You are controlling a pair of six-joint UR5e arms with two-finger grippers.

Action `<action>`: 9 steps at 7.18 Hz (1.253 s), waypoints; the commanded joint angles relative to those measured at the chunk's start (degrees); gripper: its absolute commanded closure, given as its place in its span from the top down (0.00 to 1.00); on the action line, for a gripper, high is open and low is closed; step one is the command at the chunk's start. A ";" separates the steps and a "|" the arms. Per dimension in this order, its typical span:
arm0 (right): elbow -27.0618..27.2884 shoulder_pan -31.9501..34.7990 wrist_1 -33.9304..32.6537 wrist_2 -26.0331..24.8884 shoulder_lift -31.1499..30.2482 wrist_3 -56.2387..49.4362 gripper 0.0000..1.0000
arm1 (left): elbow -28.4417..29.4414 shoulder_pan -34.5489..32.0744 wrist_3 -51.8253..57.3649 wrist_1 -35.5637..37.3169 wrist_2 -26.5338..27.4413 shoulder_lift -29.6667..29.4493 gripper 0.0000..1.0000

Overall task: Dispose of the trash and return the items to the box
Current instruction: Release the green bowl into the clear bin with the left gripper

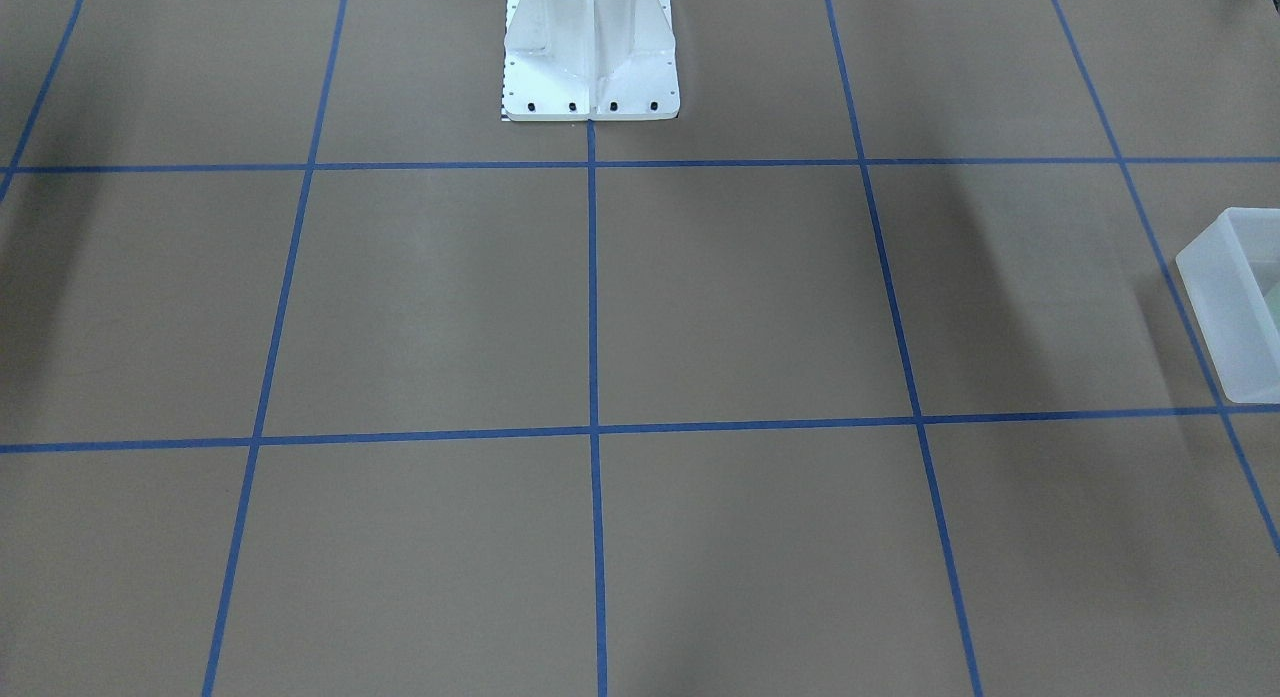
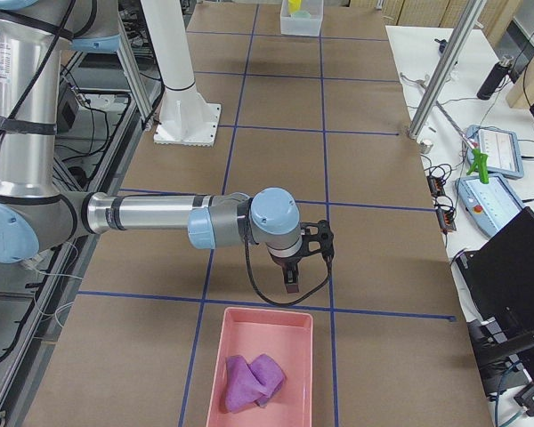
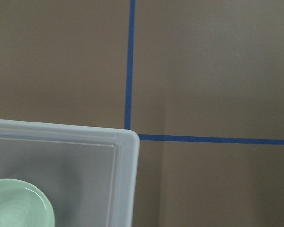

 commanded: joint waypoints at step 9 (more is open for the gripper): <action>-0.03 -3.30 0.10 -6.07 -1.03 -0.15 1.00 | -9.00 -4.52 28.33 30.27 2.46 2.58 0.98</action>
